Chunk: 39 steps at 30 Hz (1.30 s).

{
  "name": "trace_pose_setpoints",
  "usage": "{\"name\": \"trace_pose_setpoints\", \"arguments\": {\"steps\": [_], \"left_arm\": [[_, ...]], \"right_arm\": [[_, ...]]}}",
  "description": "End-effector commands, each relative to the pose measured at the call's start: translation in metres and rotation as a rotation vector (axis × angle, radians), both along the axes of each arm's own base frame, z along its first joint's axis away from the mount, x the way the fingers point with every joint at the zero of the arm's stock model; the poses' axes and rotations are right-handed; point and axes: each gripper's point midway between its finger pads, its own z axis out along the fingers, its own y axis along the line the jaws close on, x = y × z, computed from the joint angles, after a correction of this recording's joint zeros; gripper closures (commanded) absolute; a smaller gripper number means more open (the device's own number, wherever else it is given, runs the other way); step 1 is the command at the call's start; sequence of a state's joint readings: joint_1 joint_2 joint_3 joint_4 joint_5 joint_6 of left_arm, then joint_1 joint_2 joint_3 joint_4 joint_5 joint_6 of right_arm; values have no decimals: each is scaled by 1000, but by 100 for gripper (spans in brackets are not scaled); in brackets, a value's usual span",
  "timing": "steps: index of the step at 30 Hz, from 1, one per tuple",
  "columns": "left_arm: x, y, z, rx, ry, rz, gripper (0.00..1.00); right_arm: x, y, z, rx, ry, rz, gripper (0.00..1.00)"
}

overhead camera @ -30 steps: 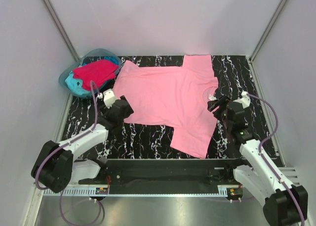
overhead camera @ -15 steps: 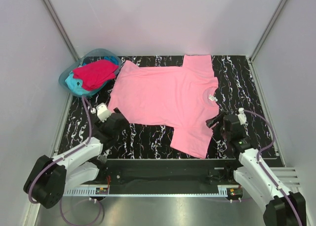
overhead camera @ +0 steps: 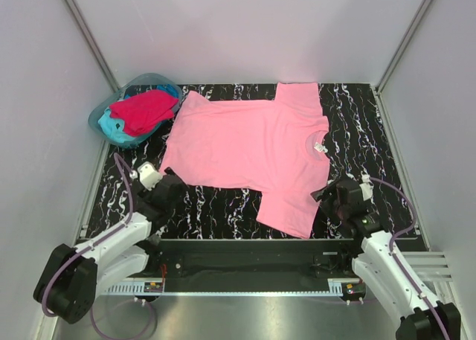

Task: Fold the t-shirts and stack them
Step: Flatten the tshirt out

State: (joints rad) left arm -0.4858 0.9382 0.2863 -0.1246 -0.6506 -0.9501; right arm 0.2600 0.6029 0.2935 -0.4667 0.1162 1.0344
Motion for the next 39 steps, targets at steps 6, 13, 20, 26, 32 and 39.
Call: {"name": "trace_pose_setpoints", "arguments": {"steps": [6, 13, 20, 26, 32, 39], "left_arm": [[39, 13, 24, -111, -176, 2, 14], [55, 5, 11, -203, -157, -17, 14], [59, 1, -8, -199, -67, -17, 15], [71, -3, -9, -184, -53, -47, 16], [71, -5, -8, -184, -55, -61, 16], [70, -6, -8, -180, -36, -70, 17]], "right_arm": [[-9, -11, 2, -31, 21, -46, 25], [-7, -10, 1, -31, 42, -43, 25], [-7, -7, -1, 18, 61, -79, 25], [0, -1, -3, 47, 56, -67, 25], [11, 10, -4, 98, 58, -57, 27], [29, 19, -2, 116, 66, -48, 28]]}}
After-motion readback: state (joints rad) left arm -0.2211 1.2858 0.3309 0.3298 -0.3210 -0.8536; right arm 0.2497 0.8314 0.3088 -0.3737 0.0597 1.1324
